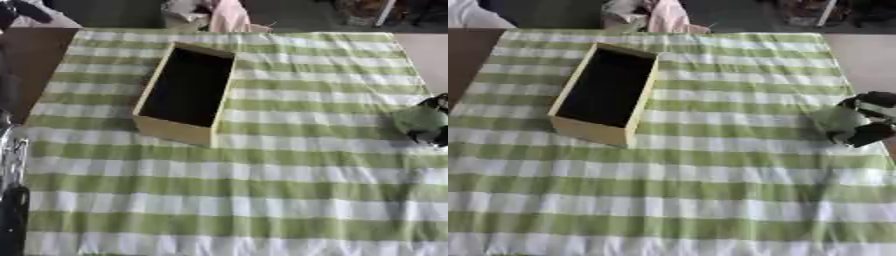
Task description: Pick up objects on the table and place them in the box.
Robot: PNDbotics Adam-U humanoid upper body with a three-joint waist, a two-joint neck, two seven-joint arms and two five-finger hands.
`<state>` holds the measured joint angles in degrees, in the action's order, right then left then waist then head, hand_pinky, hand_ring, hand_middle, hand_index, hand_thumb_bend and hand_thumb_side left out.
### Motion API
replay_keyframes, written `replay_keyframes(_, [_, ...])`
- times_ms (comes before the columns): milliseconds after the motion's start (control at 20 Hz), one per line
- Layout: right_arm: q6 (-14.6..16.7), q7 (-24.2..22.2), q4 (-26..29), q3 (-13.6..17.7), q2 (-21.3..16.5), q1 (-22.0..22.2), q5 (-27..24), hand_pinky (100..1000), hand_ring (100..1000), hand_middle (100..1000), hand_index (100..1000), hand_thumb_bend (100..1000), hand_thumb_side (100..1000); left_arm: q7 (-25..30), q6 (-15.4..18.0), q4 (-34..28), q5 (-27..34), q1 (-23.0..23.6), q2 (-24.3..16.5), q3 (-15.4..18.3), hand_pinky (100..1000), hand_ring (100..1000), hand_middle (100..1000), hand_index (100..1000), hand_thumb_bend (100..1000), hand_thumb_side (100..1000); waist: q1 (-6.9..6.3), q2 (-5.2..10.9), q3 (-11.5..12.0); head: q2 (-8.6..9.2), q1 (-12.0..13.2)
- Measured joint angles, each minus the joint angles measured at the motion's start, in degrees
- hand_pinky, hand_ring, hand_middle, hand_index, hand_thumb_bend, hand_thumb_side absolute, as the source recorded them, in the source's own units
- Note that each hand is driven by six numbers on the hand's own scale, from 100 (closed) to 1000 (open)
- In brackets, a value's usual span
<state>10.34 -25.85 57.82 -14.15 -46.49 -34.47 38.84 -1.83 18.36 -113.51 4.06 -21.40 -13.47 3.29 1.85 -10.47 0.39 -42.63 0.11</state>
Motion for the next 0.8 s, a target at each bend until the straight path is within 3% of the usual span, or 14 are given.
replay_keyframes(450, [-1.68, 3.46, 5.36, 1.12, -1.37, 0.11, -0.11, 905, 696, 624, 813, 136, 277, 0.37, -0.37, 0.0, -0.07, 0.23, 0.01, 0.0, 492, 776, 711, 747, 100, 704, 0.2, -0.01, -0.06, 0.0, 0.2])
replay_keyframes(800, [-1.96, 2.75, 11.57, 1.63, -2.89, -3.15, -1.74, 889, 697, 637, 820, 100, 199, 0.61, -0.61, 0.0, -0.12, 0.32, 0.01, 0.01, 492, 776, 711, 746, 100, 704, 0.7, 0.08, -0.05, 0.0, 0.26])
